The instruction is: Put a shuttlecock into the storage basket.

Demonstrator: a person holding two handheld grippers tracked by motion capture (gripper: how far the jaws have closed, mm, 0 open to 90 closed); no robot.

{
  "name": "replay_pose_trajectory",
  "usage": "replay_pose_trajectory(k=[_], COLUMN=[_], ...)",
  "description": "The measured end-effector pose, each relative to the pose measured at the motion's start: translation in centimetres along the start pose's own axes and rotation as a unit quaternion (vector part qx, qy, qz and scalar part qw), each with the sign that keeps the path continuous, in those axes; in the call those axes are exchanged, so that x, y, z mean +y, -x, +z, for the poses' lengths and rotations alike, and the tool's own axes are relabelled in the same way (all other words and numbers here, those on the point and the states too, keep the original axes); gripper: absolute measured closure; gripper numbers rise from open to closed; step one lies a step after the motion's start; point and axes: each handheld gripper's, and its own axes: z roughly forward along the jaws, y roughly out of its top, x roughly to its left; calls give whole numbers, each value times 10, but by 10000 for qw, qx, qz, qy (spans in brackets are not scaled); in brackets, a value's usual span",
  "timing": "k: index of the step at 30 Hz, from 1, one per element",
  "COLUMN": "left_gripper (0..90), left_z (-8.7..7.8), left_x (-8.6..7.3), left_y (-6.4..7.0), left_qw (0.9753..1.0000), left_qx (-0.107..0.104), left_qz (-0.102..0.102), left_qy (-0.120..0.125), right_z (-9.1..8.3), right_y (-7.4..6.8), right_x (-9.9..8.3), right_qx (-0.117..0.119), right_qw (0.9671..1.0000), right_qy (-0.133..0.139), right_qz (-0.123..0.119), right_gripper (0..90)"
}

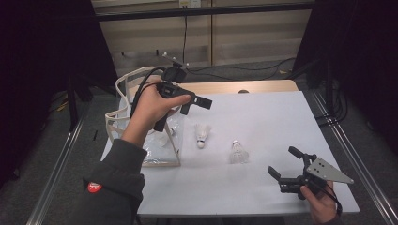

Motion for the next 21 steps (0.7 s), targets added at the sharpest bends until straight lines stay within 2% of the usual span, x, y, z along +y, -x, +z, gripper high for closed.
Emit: replay_pose_trajectory(k=[9, 21], left_gripper=[135, 132], left_z=[11, 25], left_x=[0, -4], left_y=[7, 11], left_qw=[9999, 9999], left_qx=[-54, -122], left_qz=[59, -4], left_qy=[-83, -83], right_z=[1, 0], right_y=[0, 1], right_x=[0, -1], right_qx=[-3, -7], right_qw=[10000, 10000], right_qy=[14, -22], right_qz=[7, -15], right_gripper=[0, 0])
